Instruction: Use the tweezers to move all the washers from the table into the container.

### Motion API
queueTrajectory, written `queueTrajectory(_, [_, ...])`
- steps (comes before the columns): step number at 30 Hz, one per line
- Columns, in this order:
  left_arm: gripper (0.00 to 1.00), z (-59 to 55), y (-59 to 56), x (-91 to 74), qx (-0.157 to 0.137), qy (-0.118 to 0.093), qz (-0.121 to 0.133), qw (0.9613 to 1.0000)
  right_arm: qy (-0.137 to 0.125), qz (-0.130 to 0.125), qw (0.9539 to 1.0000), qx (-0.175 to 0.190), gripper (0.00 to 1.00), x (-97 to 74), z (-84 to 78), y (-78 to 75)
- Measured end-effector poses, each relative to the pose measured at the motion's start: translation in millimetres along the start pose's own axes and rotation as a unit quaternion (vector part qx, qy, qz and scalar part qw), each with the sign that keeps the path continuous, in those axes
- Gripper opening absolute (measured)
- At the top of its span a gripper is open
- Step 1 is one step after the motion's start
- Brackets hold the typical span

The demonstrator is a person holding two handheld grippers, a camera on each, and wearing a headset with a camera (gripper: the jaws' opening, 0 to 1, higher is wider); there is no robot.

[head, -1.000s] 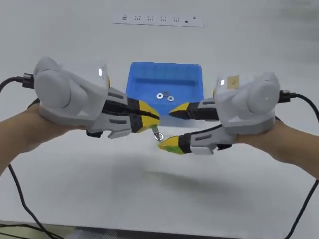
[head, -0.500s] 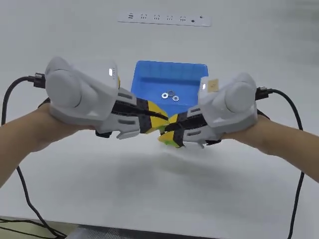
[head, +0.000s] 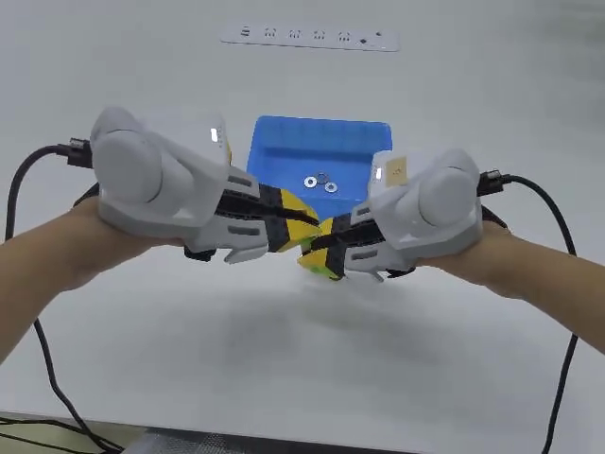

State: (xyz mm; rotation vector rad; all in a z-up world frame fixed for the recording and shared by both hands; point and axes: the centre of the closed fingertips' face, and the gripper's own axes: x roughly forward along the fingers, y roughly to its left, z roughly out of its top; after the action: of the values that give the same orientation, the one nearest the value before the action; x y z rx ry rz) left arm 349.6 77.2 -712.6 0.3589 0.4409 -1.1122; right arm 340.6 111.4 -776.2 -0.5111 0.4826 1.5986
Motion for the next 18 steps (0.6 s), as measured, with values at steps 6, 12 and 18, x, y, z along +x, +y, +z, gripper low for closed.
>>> queueTrajectory(6, [0.15, 15.6, 3.3, -5.0, 0.0, -0.023, 0.009, 0.9997, -0.016, -0.016, 0.9996, 0.017, 0.09, -8.5, 12.6, -6.5])
queueTrajectory(12, [0.17, 23.3, 8.3, -17.4, -0.004, -0.038, 0.031, 0.9988, -0.023, -0.032, 0.9987, 0.031, 0.09, -19.1, 17.2, -12.7])
queueTrajectory(18, [0.23, 26.1, 11.3, -31.0, -0.007, -0.047, 0.059, 0.9971, -0.028, -0.044, 0.9982, 0.029, 0.09, -27.1, 23.4, -15.3])
